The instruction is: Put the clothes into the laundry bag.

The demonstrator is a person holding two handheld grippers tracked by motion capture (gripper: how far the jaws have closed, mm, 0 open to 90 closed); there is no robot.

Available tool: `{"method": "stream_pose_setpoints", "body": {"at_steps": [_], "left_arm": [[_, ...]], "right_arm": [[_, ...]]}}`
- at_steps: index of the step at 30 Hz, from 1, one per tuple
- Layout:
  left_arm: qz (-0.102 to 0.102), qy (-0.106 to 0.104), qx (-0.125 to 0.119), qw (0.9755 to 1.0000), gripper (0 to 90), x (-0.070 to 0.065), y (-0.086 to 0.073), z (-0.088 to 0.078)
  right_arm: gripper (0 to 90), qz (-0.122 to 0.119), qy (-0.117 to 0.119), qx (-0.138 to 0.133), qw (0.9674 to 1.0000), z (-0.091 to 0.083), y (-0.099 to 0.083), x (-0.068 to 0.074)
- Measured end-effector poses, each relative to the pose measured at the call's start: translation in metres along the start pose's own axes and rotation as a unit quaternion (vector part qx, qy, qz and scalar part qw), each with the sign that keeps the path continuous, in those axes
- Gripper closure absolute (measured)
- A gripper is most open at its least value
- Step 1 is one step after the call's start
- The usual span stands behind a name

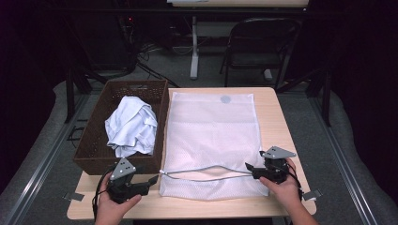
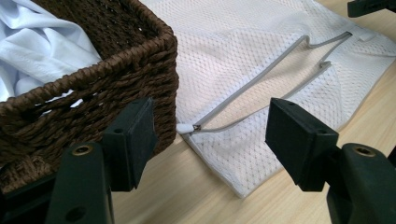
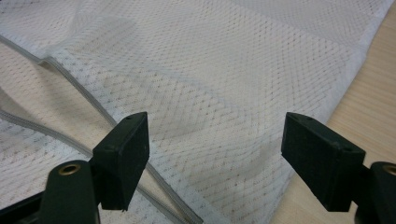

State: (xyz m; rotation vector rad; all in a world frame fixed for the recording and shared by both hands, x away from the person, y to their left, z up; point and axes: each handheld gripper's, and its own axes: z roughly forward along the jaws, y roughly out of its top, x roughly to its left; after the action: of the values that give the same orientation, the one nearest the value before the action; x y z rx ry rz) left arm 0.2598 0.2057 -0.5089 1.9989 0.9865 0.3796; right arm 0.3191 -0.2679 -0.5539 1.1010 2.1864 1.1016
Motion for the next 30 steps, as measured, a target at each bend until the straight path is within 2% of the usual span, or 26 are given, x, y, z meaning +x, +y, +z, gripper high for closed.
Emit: {"method": "stream_pose_setpoints", "body": {"at_steps": [5,10,12,16,20,25,27,30], "left_arm": [[0.001,0.005,0.002,1.0,32.2,0.0,0.003,-0.005],[0.003,0.021,-0.003,0.9998,28.9,-0.001,0.006,-0.012],[-0.003,0.034,-0.01,0.9994,28.0,0.001,0.009,-0.019],[-0.021,0.046,-0.018,0.9985,28.0,0.01,0.015,-0.026],[-0.029,0.052,-0.027,0.9978,28.0,0.019,0.023,-0.032],[-0.041,0.061,-0.026,0.9969,28.0,0.03,0.03,-0.034],[-0.044,0.075,-0.021,0.996,28.0,0.039,0.037,-0.032],[-0.049,0.078,-0.015,0.9956,28.2,0.046,0.042,-0.029]], "right_arm": [[23.6,-0.004,0.0,0.0,1.0,0.0,0.0,0.001],[23.6,-0.009,-0.001,-0.001,1.0,-0.001,0.001,0.001],[23.6,-0.008,-0.002,-0.002,1.0,-0.002,0.001,0.0],[23.6,-0.008,-0.003,-0.003,1.0,-0.002,0.001,0.001],[23.6,-0.009,-0.004,-0.002,0.9999,-0.003,0.002,0.003],[23.6,-0.011,-0.004,-0.002,0.9999,-0.003,0.002,0.003],[23.6,-0.011,-0.004,-0.002,0.9999,-0.003,0.002,0.003],[23.6,-0.012,-0.004,-0.002,0.9999,-0.003,0.002,0.003]]}}
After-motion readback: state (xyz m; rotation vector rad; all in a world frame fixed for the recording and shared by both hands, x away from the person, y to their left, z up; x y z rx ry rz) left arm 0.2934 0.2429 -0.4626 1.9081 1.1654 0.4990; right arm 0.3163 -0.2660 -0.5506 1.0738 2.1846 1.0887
